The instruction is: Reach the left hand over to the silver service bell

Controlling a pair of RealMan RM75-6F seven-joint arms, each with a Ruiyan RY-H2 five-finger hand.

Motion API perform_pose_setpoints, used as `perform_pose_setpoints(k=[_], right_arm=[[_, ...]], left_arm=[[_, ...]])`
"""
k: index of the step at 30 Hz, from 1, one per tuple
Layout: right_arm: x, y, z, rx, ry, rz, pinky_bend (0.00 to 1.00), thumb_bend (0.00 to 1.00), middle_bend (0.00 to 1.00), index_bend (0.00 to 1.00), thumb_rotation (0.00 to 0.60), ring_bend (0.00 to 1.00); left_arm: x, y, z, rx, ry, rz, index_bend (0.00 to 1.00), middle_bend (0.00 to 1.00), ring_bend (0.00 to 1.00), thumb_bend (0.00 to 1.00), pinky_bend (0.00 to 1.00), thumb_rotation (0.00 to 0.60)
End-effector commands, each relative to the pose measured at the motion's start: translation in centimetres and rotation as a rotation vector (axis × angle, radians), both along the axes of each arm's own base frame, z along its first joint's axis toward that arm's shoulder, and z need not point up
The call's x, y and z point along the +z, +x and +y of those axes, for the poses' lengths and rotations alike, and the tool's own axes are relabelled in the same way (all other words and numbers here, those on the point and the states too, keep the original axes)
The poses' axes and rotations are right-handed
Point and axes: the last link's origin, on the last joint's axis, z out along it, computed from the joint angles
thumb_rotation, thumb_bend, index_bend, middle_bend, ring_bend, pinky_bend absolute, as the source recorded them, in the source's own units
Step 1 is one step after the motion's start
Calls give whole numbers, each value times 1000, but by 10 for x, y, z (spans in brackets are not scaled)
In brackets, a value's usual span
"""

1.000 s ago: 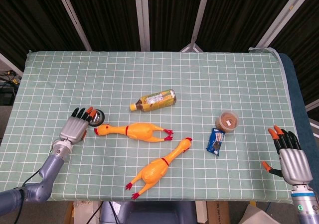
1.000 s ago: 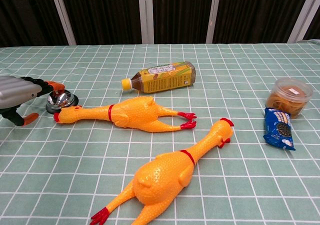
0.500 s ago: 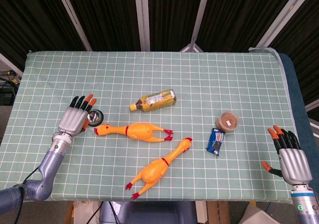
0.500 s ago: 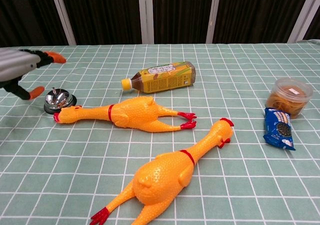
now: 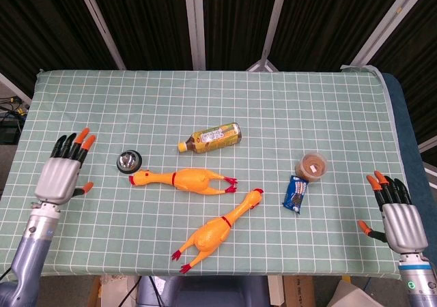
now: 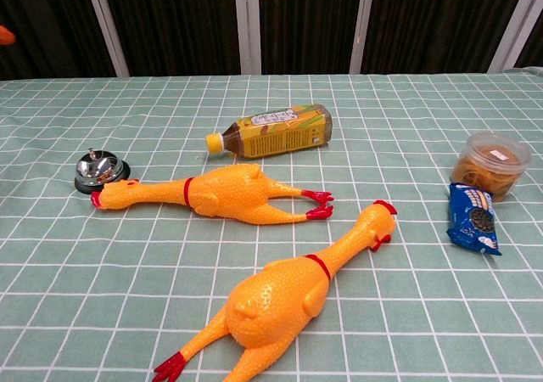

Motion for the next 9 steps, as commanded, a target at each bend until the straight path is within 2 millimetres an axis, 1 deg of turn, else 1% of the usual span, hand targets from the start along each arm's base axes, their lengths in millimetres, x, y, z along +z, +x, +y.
perform_pose_setpoints(k=[1,6,9], right_arm=[[-1,0,0,4,-3,2,0,251,0,0,600,0],[-2,0,0,1,-8,8,0,252,0,0,600,0],[-3,0,0,-2,-8,10,0,252,0,0,600,0]], left_arm=[[16,-21,-41,41,8,-16,0,0,0,64,0,600],[24,-44,-69,74,2,10,0,0,0,63,0,600],[27,-48,-74,75,7,-10,0,0,0,64,0,600]])
